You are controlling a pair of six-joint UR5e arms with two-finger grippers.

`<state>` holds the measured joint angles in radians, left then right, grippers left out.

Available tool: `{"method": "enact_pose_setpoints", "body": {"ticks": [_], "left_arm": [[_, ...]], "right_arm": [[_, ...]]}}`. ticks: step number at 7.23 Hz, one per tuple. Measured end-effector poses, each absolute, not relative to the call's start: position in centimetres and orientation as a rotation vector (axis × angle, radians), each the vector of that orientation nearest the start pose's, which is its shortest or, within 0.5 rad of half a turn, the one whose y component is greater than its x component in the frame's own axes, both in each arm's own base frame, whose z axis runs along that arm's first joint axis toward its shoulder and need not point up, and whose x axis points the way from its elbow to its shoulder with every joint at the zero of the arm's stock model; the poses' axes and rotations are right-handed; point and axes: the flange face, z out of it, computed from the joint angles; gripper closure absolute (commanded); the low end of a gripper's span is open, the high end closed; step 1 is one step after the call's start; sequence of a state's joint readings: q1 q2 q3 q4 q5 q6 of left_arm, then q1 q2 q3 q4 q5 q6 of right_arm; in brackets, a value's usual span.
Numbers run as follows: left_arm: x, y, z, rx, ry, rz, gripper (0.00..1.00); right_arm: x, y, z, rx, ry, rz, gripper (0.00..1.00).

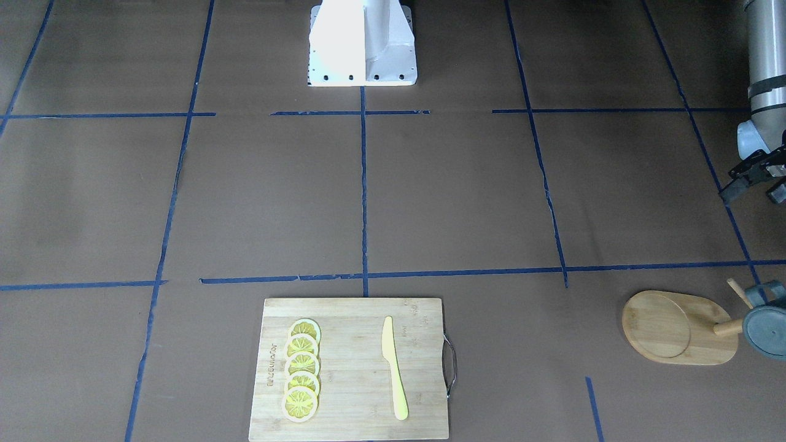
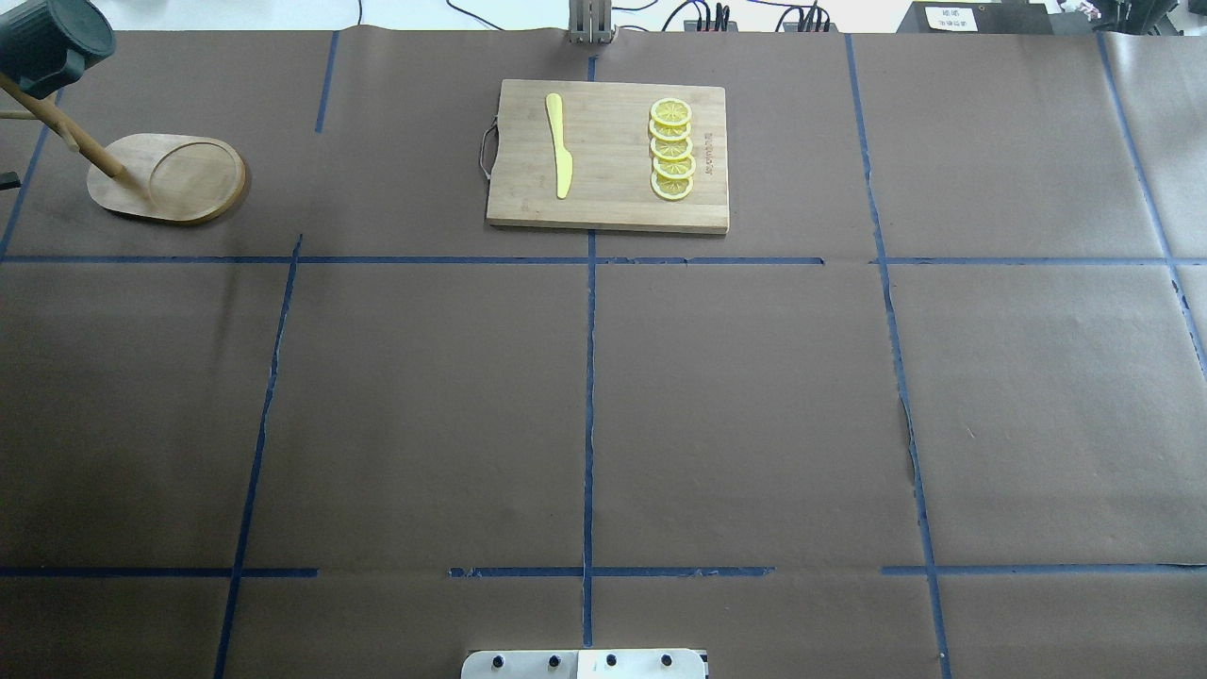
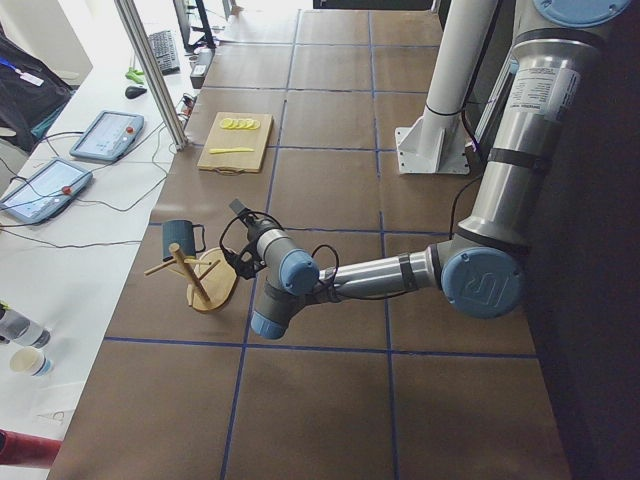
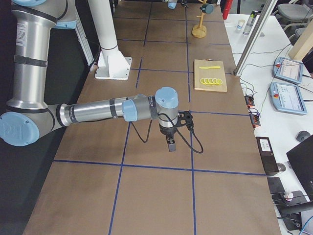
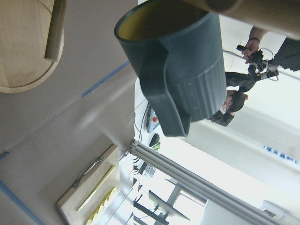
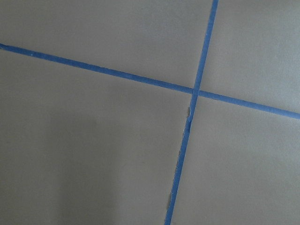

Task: Hang cup on storage rack
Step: 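Hook the mug handle onto the rack's wooden peg with the left gripper, then release the mug and withdraw the left gripper from the rack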

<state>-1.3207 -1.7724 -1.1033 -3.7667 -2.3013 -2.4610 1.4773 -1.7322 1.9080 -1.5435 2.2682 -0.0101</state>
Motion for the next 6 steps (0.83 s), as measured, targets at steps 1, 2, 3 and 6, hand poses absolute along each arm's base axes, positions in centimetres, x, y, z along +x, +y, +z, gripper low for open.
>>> {"method": "enact_pose_setpoints", "body": {"ticks": [1,2,3,6], "left_arm": [[3.5,-49.2,56.0,-0.008,1.843,-0.699,0.00],[1.4,-48.8,55.7,0.073,1.773,-0.575,0.00],[0.4,-48.7,55.7,0.178,1.718,-0.453,0.00],[-1.1,-50.5,56.5,0.487,1.531,-0.196,0.00]], "right_arm": [[2.9,-43.5,56.9,0.164,-0.704,-0.169,0.00],[2.9,-43.5,56.9,0.162,-0.705,-0.168,0.00],[2.9,-43.5,56.9,0.161,-0.706,-0.167,0.00],[2.8,-43.5,57.0,0.158,-0.709,-0.164,0.00]]}}
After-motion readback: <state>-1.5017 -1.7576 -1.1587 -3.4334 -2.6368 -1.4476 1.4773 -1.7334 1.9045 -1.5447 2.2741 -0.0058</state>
